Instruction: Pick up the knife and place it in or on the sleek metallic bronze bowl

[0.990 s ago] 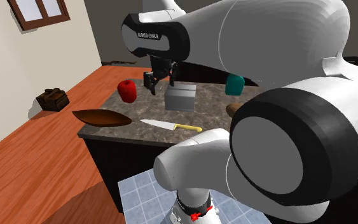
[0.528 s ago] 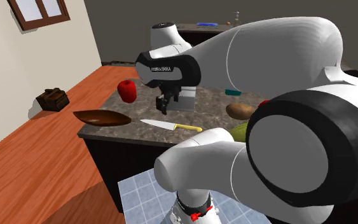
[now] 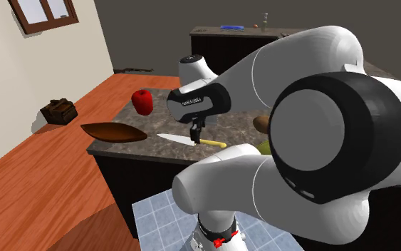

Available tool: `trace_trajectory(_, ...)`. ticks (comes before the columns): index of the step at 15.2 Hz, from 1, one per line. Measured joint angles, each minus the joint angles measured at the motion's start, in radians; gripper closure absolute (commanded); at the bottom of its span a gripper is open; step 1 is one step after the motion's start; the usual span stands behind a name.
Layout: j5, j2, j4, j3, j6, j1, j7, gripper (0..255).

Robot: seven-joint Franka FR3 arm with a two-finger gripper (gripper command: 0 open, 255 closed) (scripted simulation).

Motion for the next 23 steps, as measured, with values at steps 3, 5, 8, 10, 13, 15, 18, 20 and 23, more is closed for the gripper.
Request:
trace_trajectory(3, -0.028, 0.044, -0.022, -0.020, 0.065, -0.011, -0.001, 0)
trace_trajectory(5, -0.045, 0.088, -0.032, -0.029, 0.117, -0.014, 0.009, 0)
trace_trajectory(8, -0.057, 0.102, -0.042, -0.038, 0.144, -0.021, 0.010, 0)
trace_trajectory(10, -0.059, 0.106, -0.043, -0.038, 0.148, -0.022, 0.010, 0)
trace_trajectory(13, -0.059, 0.106, -0.043, -0.039, 0.149, -0.022, 0.010, 255)
trace_trajectory(15, -0.058, 0.104, -0.042, -0.038, 0.147, -0.021, 0.010, 255)
trace_trajectory(18, -0.056, 0.102, -0.042, -0.037, 0.146, -0.021, 0.010, 255)
trace_trajectory(20, -0.056, 0.102, -0.041, -0.037, 0.146, -0.020, 0.010, 255)
trace_trajectory(23, -0.056, 0.102, -0.041, -0.037, 0.147, -0.021, 0.009, 255)
